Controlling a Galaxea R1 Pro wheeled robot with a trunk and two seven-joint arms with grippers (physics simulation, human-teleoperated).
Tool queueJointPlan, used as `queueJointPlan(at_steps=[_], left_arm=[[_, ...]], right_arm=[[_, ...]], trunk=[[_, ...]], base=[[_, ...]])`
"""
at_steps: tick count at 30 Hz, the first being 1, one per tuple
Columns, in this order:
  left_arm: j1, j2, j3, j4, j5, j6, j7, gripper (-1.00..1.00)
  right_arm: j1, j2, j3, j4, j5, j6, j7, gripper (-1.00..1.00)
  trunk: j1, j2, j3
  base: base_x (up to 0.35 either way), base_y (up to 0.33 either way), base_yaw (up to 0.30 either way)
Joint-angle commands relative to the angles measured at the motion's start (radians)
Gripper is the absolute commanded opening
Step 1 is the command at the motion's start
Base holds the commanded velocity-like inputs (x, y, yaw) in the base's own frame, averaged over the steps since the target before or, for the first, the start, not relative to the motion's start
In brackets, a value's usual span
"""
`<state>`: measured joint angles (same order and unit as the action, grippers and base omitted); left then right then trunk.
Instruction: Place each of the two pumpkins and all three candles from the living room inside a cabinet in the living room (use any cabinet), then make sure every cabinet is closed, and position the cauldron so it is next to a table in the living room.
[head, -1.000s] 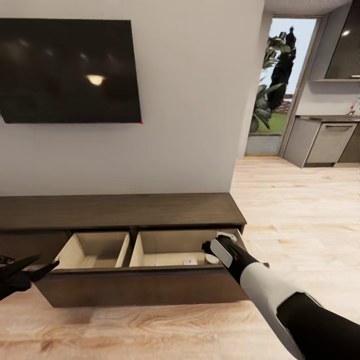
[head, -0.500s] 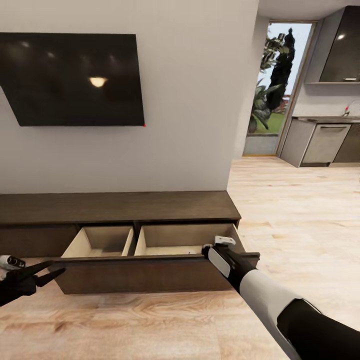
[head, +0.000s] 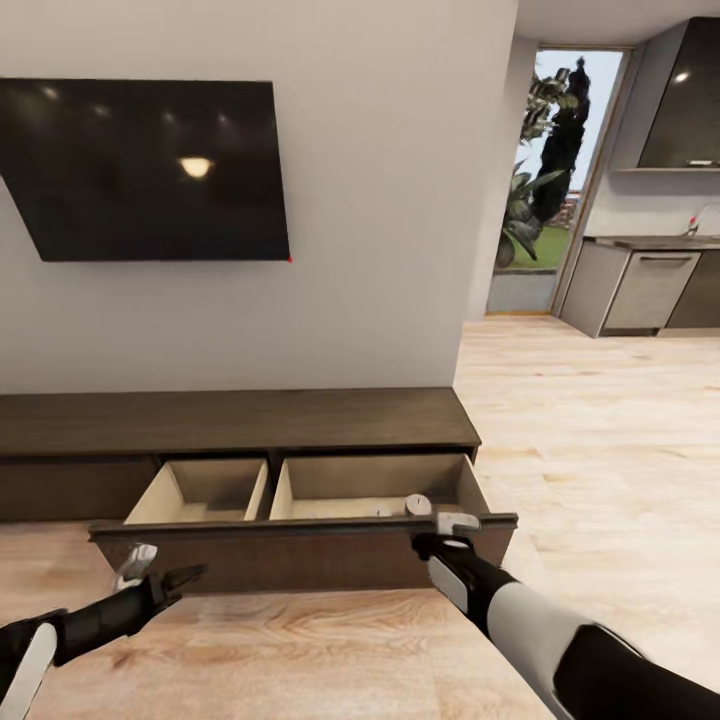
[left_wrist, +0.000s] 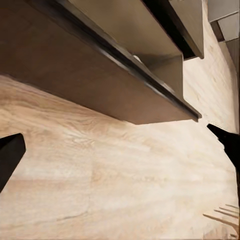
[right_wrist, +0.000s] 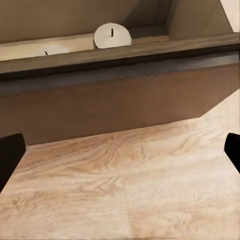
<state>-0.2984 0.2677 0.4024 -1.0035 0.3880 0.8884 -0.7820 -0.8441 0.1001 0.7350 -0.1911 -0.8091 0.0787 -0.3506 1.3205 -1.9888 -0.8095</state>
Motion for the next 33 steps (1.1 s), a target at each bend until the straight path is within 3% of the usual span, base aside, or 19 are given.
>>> queueJointPlan(at_steps=[1, 3, 6, 10, 13, 19, 21, 23, 26, 30, 33], left_arm=[[-0.001, -0.026, 0.001, 0.000, -0.010, -0.032, 0.052, 1.00], [-0.001, -0.079, -0.001, 0.007, -0.030, -0.098, 0.159, 1.00], [-0.001, -0.126, -0.009, 0.033, -0.058, -0.171, 0.252, 1.00], [-0.001, -0.171, -0.029, 0.100, -0.096, -0.363, 0.362, 1.00], [-0.001, -0.182, -0.036, 0.154, -0.105, -0.487, 0.391, 1.00], [0.002, -0.184, -0.040, 0.215, -0.107, -0.567, 0.398, 1.00], [0.002, -0.188, -0.052, 0.253, -0.106, -0.643, 0.408, 1.00], [0.002, -0.193, -0.077, 0.321, -0.108, -0.757, 0.456, 1.00], [0.002, -0.218, -0.154, 0.395, -0.105, -0.885, 0.585, 1.00], [0.002, -0.242, -0.223, 0.422, -0.103, -0.930, 0.688, 1.00], [0.002, -0.250, -0.243, 0.435, -0.103, -0.943, 0.721, 1.00]], right_arm=[[0.001, 0.000, 0.013, 0.023, -0.004, -0.010, 0.016, 1.00], [0.004, 0.000, 0.019, 0.055, -0.003, -0.030, 0.044, 1.00], [0.009, 0.000, 0.021, 0.066, -0.003, -0.037, 0.054, 1.00], [0.056, 0.001, 0.040, 0.067, 0.000, -0.043, 0.058, 1.00], [0.071, 0.001, 0.058, 0.068, -0.001, -0.062, 0.059, 1.00], [0.080, 0.001, 0.062, 0.071, -0.003, -0.104, 0.059, 1.00], [0.087, 0.001, 0.063, 0.071, -0.002, -0.126, 0.059, 1.00], [0.091, 0.001, 0.063, 0.071, -0.002, -0.143, 0.059, 1.00], [0.097, 0.001, 0.064, 0.071, -0.001, -0.179, 0.059, 1.00], [0.110, 0.001, 0.066, 0.072, 0.002, -0.230, 0.060, 1.00], [0.130, 0.001, 0.077, 0.073, 0.059, -0.302, 0.060, 1.00]], trunk=[[-0.004, 0.007, 0.002], [-0.012, 0.021, 0.009], [-0.023, 0.042, 0.018], [-0.023, 0.042, 0.018], [-0.023, 0.042, 0.018], [-0.023, 0.042, 0.018], [-0.023, 0.042, 0.018], [-0.023, 0.042, 0.018], [-0.023, 0.042, 0.018], [-0.023, 0.042, 0.018], [-0.023, 0.042, 0.018]], base=[[0.000, 0.000, 0.000], [0.000, 0.000, 0.000], [0.000, 0.000, 0.000], [0.000, 0.000, 0.000], [0.000, 0.000, 0.000], [0.000, 0.000, 0.000], [0.000, 0.000, 0.000], [0.000, 0.000, 0.000], [0.000, 0.000, 0.000], [0.000, 0.000, 0.000], [0.000, 0.000, 0.000]])
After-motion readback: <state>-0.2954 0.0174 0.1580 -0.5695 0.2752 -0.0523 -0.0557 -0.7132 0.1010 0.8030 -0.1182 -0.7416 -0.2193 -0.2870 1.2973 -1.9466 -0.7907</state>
